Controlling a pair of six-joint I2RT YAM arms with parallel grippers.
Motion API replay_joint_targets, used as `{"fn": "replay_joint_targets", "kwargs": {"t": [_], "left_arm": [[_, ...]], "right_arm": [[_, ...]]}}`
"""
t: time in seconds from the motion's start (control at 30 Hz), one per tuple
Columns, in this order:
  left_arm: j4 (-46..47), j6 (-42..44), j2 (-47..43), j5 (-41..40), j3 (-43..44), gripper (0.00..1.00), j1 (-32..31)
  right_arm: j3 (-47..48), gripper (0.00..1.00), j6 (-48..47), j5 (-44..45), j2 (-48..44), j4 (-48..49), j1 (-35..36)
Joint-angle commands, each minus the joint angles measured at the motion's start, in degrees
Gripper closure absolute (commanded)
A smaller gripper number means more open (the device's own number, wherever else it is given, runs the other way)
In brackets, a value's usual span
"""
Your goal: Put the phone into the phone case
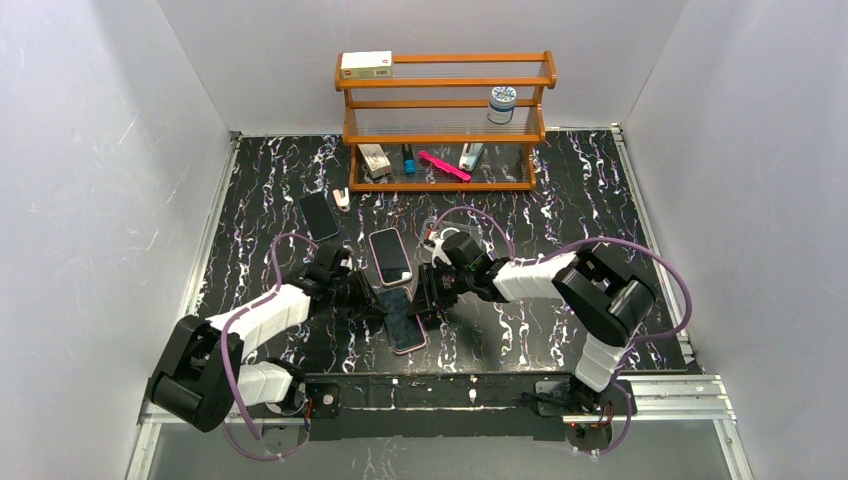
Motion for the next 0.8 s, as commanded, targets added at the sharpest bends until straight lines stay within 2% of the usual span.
{"fn": "replay_joint_targets", "kwargs": {"t": [0.0,0.2,0.3,0.6,0.77], "left_arm": [[1.5,-0.5,1.7,0.2,1.7,0.84,-2.2],[1.2,-1.9,2.4,-2.4,1.8,0.86,-5.0],[0.4,-2.6,1.2,-3.4,1.8,0.84,-5.1],[-3.9,-3.0,-0.4,-5.6,2.5,0.75,-5.1],[-3.5,-2.9,0.2,-4.5,1.0,0.79,-5.1]], "right_arm": [[1.6,0.58,-0.5,-0.7,1.4,3.3,-0.2],[1.1,0.63,-0.3,0.0,0.9,4.2,-0.2],[1.2,0.66,-0.4,0.5,0.8,3.8,-0.2],[-0.5,0.65,1.7,0.5,-1.1,5.1,-0.2],[-2.8,0.64,5.7,-0.6,-1.4,10.2,-0.3]]}}
